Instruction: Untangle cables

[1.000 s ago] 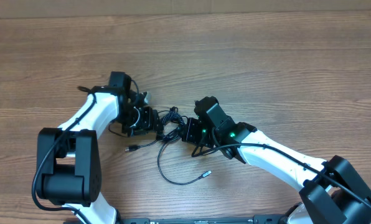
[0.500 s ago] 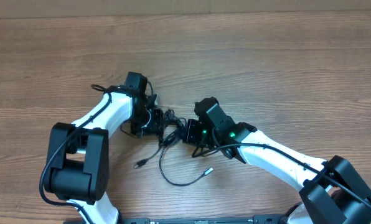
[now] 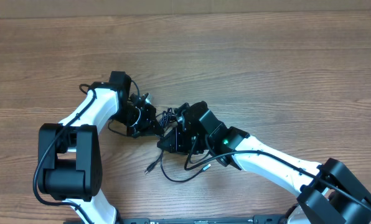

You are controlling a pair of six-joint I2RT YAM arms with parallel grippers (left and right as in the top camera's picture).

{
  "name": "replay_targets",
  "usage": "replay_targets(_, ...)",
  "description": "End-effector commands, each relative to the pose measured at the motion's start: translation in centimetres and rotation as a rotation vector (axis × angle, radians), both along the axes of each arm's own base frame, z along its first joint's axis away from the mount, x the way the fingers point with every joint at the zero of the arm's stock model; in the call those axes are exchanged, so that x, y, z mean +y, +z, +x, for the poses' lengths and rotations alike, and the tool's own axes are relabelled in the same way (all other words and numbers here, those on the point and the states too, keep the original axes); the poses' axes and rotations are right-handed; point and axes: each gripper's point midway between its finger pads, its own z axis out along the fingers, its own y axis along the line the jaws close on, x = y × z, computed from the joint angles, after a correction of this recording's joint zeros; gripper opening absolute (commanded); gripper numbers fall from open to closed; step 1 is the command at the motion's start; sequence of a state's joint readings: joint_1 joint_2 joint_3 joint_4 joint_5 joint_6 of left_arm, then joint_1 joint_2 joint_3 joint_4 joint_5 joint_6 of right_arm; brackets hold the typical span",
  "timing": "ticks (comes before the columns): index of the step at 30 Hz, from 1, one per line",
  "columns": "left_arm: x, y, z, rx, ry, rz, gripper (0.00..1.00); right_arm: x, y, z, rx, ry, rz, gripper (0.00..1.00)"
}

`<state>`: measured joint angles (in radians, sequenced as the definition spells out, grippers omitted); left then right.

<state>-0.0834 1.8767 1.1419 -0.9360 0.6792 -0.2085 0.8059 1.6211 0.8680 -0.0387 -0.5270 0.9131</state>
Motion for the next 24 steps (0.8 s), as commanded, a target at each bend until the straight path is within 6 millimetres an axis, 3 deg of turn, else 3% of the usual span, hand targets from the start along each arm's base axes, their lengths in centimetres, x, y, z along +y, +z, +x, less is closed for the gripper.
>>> replay_targets(1,-0.9,0.8,0.5,0.002,0.007,-0.054,0.04,0.3,0.4,0.5,-0.018,-0.040,-0.006,0.04)
replay_targets(11,-1.3,1.1,0.4,0.008,0.010,-0.083,0.04,0.5,-0.4,0.7,-0.072,-0.125,-0.079,0.04)
replay_targets(15,-1.3,1.1,0.4,0.007,0.009,-0.083,0.04,-2.1,-2.4,2.6,-0.123,-0.255,-0.224,0.04)
replay_targets(24,-1.6,1.4,0.3,-0.014,-0.019,-0.114,0.04,-4.1,-1.9,6.1,-0.263,-0.433,-0.295,0.04)
